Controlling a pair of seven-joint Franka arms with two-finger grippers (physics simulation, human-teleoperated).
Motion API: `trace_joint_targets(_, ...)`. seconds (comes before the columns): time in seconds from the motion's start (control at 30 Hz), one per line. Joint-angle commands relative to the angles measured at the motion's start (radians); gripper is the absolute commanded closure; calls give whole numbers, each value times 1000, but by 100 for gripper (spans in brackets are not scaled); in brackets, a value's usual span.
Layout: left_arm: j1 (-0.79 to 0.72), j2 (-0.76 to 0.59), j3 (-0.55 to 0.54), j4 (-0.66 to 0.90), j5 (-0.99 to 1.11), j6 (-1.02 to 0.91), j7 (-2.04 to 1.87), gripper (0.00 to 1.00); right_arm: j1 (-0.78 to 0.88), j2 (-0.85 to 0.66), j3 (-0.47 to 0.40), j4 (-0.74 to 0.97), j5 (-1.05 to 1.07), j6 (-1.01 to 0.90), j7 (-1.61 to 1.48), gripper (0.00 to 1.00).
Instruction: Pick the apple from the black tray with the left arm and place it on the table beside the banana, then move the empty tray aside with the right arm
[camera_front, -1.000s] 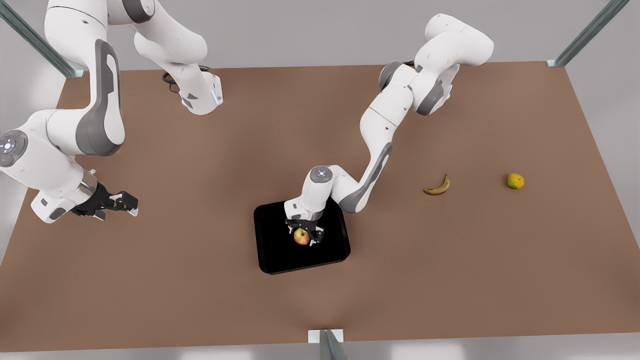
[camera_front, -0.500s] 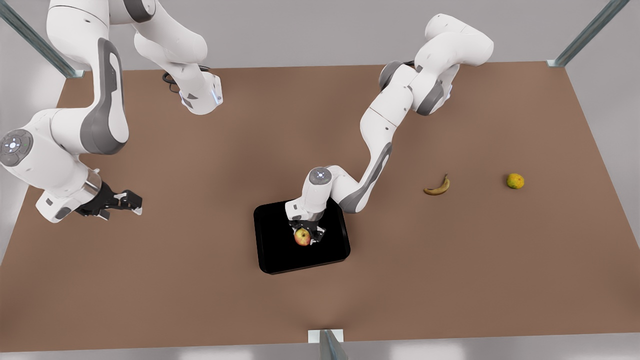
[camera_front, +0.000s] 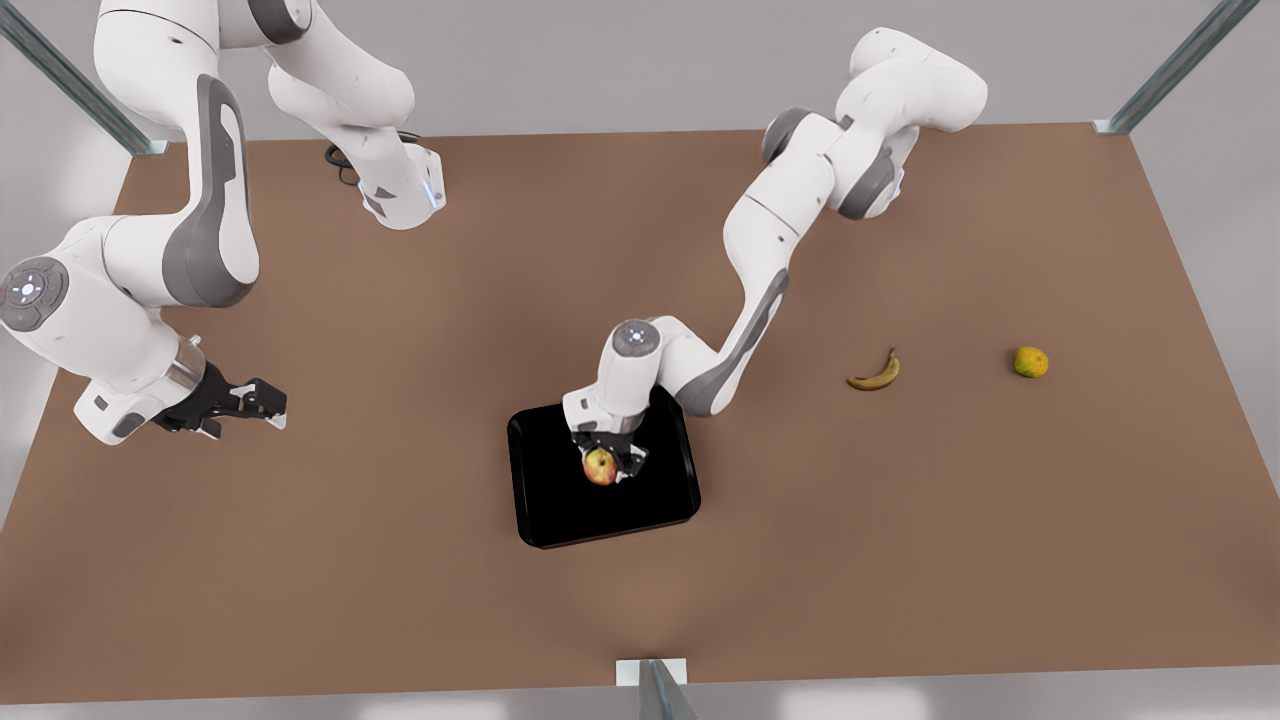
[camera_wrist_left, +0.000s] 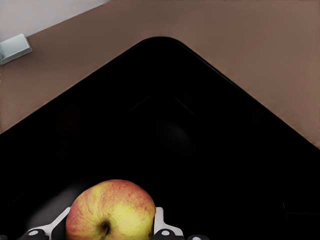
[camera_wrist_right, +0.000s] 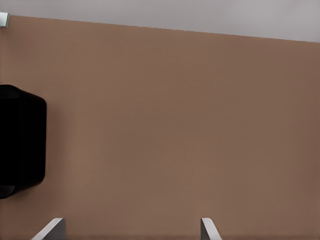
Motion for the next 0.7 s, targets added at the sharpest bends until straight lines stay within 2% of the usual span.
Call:
trace_joint_targets(0.0,0,-22,-3,-13,-2,-51,20,22,0,-1,0,1,1,-1,0,0)
trace_joint_targets(0.67,103,-316,-95,-369,-5,-226,51,24,2,-1,8,-1,1,-1,0,0)
